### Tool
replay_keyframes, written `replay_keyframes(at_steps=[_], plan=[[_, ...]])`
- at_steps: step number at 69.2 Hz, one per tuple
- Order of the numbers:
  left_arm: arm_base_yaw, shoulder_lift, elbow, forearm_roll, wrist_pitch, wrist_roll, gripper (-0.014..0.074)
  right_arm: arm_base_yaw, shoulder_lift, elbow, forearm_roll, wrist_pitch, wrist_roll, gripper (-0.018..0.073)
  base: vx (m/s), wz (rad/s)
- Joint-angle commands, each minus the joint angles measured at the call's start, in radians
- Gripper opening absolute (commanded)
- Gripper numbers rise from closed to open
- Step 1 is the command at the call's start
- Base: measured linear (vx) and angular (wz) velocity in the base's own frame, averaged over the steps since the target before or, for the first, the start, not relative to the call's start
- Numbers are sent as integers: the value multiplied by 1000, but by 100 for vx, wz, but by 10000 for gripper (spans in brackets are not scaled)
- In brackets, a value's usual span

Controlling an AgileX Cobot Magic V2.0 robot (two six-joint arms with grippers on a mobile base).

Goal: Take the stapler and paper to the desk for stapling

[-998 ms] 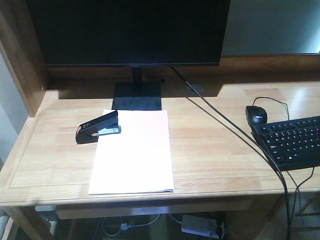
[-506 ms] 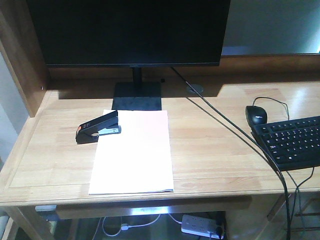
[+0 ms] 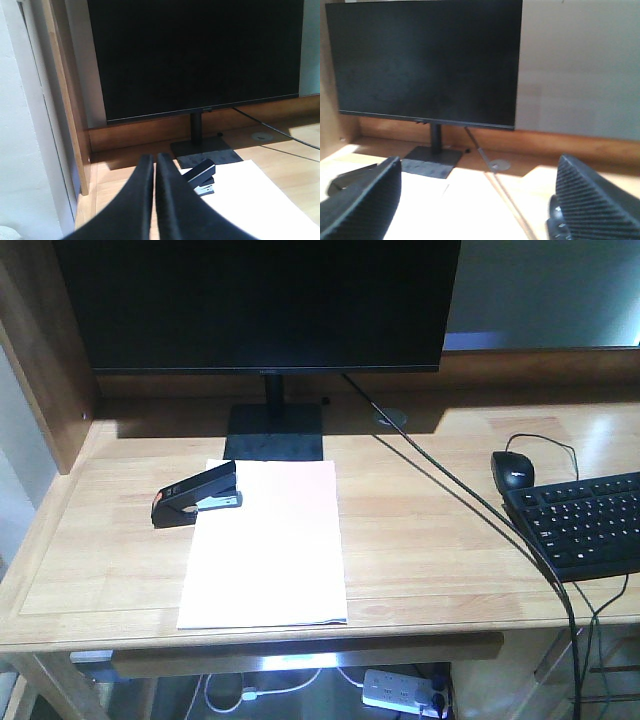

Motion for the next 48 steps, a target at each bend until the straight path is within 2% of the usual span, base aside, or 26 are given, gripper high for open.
replay_keyframes(at_steps=[1,8,12,17,25,48], plan=[[-3,10,-22,-17,-76,-2,-6,-1,12,-26,-60,-36,0,579,0,0],[-3,10,-22,-17,-76,-2,-6,-1,12,-26,-59,-11,48,507,0,0],[-3,10,-22,-17,-76,-2,-6,-1,12,-26,-60,8,66,420,0,0],[-3,10,-22,-17,-76,-2,-6,-1,12,-26,-67,16,67,270,0,0],[-3,10,-22,-17,-76,-2,-6,-1,12,-26,-81,-3,67,-20,0,0],[-3,10,-22,-17,-76,-2,-6,-1,12,-26,-101,-17,67,-10,0,0]])
